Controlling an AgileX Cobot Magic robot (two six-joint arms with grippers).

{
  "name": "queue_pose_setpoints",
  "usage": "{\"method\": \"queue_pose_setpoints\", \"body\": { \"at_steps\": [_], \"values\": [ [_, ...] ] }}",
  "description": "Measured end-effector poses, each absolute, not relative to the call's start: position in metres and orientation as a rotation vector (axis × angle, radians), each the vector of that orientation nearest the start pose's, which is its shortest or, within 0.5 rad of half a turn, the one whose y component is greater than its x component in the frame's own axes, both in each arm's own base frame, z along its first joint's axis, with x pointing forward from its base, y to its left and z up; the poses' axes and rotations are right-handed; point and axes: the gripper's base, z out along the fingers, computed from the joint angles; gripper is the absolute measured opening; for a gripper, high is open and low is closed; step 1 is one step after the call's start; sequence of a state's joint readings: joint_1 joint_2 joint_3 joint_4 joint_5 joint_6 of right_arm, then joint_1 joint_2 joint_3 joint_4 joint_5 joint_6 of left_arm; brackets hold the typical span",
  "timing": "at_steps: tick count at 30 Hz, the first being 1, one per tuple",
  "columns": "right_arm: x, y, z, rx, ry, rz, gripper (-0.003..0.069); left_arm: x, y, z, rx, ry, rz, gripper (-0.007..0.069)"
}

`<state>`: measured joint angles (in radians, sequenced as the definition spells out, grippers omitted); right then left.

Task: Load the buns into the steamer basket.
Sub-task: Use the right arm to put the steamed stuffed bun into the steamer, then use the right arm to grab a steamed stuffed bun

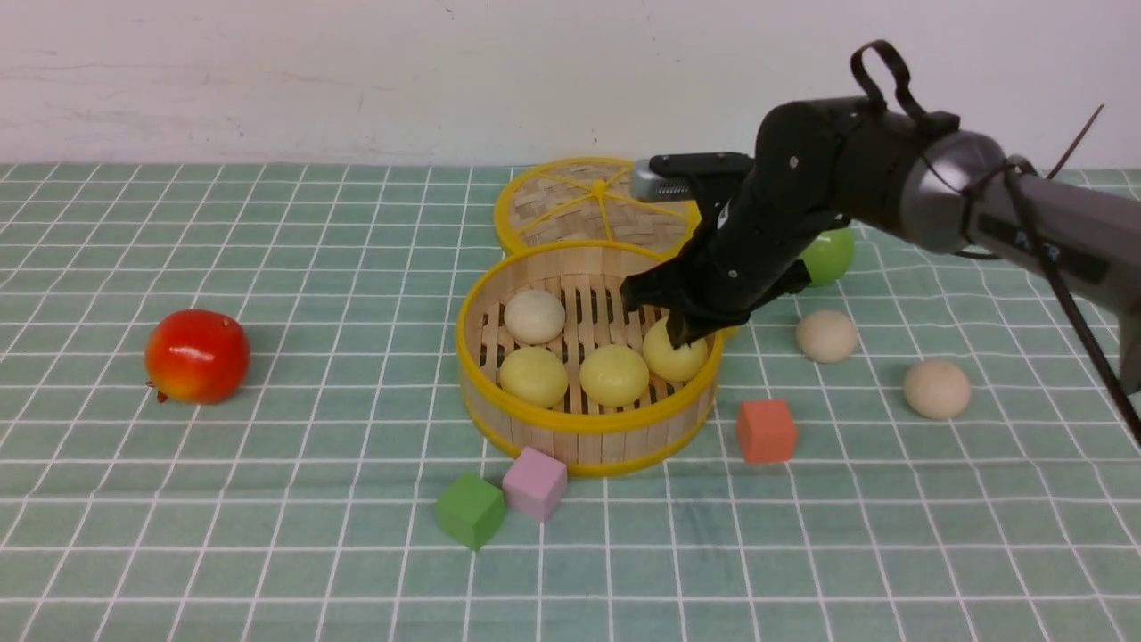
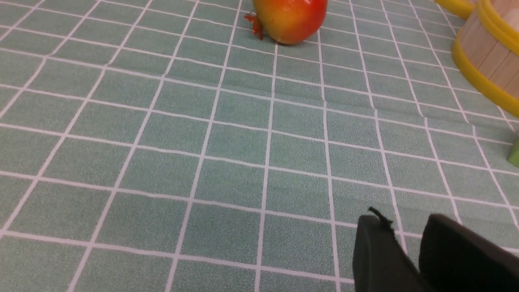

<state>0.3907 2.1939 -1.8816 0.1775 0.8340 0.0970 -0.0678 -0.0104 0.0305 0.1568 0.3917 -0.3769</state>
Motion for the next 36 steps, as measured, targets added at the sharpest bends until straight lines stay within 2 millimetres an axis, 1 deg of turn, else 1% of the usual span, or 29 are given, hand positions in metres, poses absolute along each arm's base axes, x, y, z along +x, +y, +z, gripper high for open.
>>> {"method": "queue_pose_setpoints", "body": {
  "at_steps": [5, 7, 10, 13, 14, 16, 17, 18, 19, 20, 21, 23, 24, 25, 26, 27, 28, 30, 33, 34, 36],
  "values": [
    [0.449, 0.198, 0.217, -0.238, 2.646, 0.388, 0.0006, 0.052, 0.002, 0.169, -0.196, 1.883, -0.148, 0.0164],
    [0.449, 0.198, 0.217, -0.219, 2.649, 0.393, 0.0025, 0.052, 0.002, 0.169, -0.196, 1.883, -0.148, 0.0164],
    [0.448, 0.198, 0.218, -0.202, 2.655, 0.410, 0.0080, 0.052, 0.002, 0.169, -0.196, 1.883, -0.148, 0.0165],
    [0.446, 0.198, 0.223, -0.201, 2.665, 0.420, 0.0181, 0.052, 0.002, 0.169, -0.196, 1.883, -0.148, 0.0165],
    [0.445, 0.198, 0.228, -0.205, 2.662, 0.421, 0.0242, 0.052, 0.002, 0.169, -0.196, 1.883, -0.148, 0.0165],
    [0.445, 0.197, 0.238, -0.213, 2.652, 0.416, 0.0326, 0.052, 0.002, 0.169, -0.196, 1.883, -0.148, 0.0165],
    [0.445, 0.196, 0.238, -0.212, 2.653, 0.416, 0.0334, 0.052, 0.002, 0.169, -0.196, 1.883, -0.148, 0.0165],
    [0.445, 0.192, 0.248, -0.210, 2.641, 0.411, 0.0382, 0.052, 0.002, 0.169, -0.196, 1.883, -0.148, 0.0167],
    [0.446, 0.187, 0.257, -0.209, 2.629, 0.394, 0.0415, 0.052, 0.002, 0.169, -0.196, 1.883, -0.148, 0.0168],
    [0.447, 0.187, 0.258, -0.211, 2.626, 0.391, 0.0419, 0.052, 0.002, 0.169, -0.196, 1.883, -0.148, 0.0168],
    [0.449, 0.175, 0.270, -0.198, 2.609, 0.358, 0.0444, 0.052, 0.002, 0.169, -0.196, 1.883, -0.148, 0.0171],
    [0.453, 0.157, 0.283, -0.172, 2.588, 0.314, 0.0455, 0.052, 0.002, 0.169, -0.196, 1.883, -0.148, 0.0174],
    [0.454, 0.146, 0.289, -0.153, 2.582, 0.288, 0.0454, 0.052, 0.002, 0.169, -0.196, 1.883, -0.148, 0.0175],
    [0.455, 0.144, 0.289, -0.147, 2.584, 0.287, 0.0454, 0.052, 0.002, 0.169, -0.196, 1.883, -0.148, 0.0176],
    [0.457, 0.128, 0.294, -0.112, 2.585, 0.256, 0.0447, 0.052, 0.002, 0.169, -0.196, 1.883, -0.148, 0.0176],
    [0.459, 0.111, 0.293, -0.078, 2.604, 0.218, 0.0437, 0.052, 0.002, 0.169, -0.196, 1.883, -0.148, 0.0176],
    [0.459, 0.108, 0.294, -0.072, 2.607, 0.212, 0.0435, 0.052, 0.002, 0.169, -0.196, 1.883, -0.148, 0.0176],
    [0.461, 0.076, 0.291, 0.007, 2.664, 0.161, 0.0397, 0.052, 0.002, 0.169, -0.196, 1.883, -0.148, 0.0181],
    [0.460, 0.045, 0.288, 0.091, 2.724, 0.127, 0.0343, 0.052, 0.002, 0.169, -0.196, 1.883, -0.148, 0.0183],
    [0.459, 0.033, 0.286, 0.126, 2.740, 0.116, 0.0312, 0.052, 0.002, 0.169, -0.196, 1.883, -0.148, 0.0185],
    [0.459, 0.019, 0.283, 0.173, 2.755, 0.110, 0.0273, 0.052, 0.002, 0.169, -0.196, 1.883, -0.148, 0.0185]
  ]
}}
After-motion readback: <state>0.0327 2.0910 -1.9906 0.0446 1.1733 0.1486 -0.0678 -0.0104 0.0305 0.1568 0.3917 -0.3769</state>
